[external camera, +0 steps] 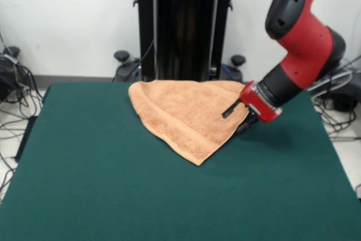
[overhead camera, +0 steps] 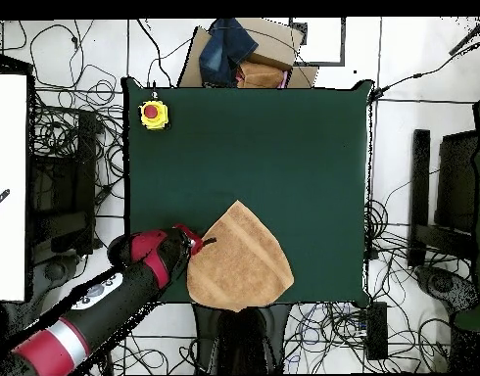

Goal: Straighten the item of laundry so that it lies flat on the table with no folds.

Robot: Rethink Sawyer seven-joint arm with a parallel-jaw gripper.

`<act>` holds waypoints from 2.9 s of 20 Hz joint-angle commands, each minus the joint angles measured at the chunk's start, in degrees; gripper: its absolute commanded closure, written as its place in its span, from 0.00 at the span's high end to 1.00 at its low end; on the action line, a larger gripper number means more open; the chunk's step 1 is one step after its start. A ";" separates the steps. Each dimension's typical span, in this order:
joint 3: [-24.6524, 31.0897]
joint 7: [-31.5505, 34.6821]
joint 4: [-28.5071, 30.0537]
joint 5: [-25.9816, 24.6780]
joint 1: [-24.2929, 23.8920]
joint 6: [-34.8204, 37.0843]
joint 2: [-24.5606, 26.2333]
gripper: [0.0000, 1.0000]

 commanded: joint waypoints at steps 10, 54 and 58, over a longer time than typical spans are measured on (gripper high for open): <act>6.85 14.98 -0.43 1.79 1.16 0.51 0.85 1.00; 5.35 14.24 0.90 0.69 3.18 -2.38 1.43 1.00; 7.35 11.46 3.95 -0.58 1.38 -5.11 -1.27 1.00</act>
